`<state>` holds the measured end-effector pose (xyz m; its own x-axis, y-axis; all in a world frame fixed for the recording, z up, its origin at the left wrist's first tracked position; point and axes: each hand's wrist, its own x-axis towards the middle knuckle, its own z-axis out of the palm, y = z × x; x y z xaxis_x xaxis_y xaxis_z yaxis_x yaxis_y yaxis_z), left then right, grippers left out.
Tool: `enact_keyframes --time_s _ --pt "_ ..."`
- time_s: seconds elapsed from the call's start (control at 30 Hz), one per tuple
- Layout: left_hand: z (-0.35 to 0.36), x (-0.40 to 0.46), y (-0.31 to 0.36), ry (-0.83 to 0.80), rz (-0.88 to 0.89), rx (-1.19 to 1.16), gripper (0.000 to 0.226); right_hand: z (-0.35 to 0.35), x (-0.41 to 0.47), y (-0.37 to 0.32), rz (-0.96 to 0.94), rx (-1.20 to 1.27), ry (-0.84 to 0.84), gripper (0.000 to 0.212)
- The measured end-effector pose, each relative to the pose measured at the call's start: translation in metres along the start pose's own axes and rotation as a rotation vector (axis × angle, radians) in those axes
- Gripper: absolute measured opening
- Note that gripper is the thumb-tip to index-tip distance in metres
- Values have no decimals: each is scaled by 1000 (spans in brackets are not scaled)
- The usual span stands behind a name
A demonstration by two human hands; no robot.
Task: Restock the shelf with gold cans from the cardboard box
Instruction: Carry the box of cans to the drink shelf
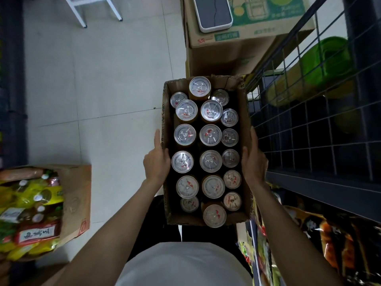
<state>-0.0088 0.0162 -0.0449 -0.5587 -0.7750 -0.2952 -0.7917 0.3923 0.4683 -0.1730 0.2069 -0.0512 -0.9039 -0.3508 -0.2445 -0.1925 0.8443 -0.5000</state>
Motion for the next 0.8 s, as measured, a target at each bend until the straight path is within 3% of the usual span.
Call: enact_keyframes --time_s 0.13,0.3,0.8 --pt "6 -1 3 37 -65 -43 52 -2 -2 0 49 114 -62 73" --pt "7 -1 -3 -29 -112 -104 57 -3 -1 -4 41 43 -68 79" --pt "-20 5 -17 -23 45 -151 59 -28 -6 -33 34 96 -95 82"
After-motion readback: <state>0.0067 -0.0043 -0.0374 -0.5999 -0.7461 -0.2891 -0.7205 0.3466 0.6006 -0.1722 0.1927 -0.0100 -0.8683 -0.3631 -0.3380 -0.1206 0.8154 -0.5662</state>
